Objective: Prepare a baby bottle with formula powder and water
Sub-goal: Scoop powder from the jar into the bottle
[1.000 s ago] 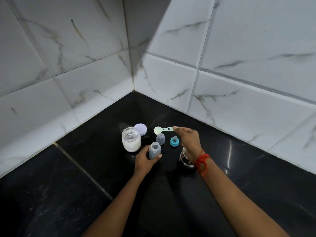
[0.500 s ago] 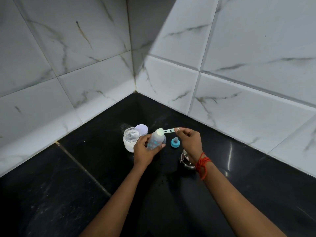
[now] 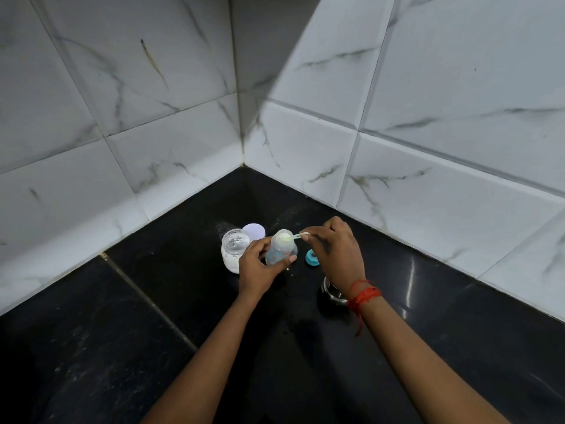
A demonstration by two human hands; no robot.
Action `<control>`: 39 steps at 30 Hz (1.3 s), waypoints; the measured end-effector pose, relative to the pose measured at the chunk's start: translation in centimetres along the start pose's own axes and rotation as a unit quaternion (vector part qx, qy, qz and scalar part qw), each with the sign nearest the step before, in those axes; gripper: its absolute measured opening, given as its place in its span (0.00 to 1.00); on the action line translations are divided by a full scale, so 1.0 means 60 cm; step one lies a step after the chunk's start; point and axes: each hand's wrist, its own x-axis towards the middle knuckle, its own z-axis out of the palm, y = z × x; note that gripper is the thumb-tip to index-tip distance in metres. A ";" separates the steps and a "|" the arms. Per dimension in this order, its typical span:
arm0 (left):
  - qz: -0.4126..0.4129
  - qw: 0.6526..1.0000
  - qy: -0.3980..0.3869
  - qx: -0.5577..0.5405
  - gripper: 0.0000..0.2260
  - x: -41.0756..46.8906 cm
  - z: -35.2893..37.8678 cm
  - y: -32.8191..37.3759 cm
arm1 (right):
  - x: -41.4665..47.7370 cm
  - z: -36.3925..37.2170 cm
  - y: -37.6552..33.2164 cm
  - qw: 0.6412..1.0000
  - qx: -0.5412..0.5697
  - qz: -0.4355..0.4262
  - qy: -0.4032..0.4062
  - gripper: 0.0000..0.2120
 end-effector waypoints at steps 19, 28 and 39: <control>0.000 1.000 0.003 -0.005 0.26 0.001 -0.012 0.014 | 0.007 0.007 -0.009 0.984 -0.143 -0.103 0.028 0.05; -0.003 1.000 0.004 -0.007 0.23 0.000 -0.014 0.015 | 0.009 0.001 -0.011 0.986 -0.134 -0.100 0.027 0.05; -0.003 1.000 0.011 0.007 0.23 0.001 -0.017 0.015 | 0.009 -0.001 -0.018 0.983 -0.154 -0.093 -0.025 0.05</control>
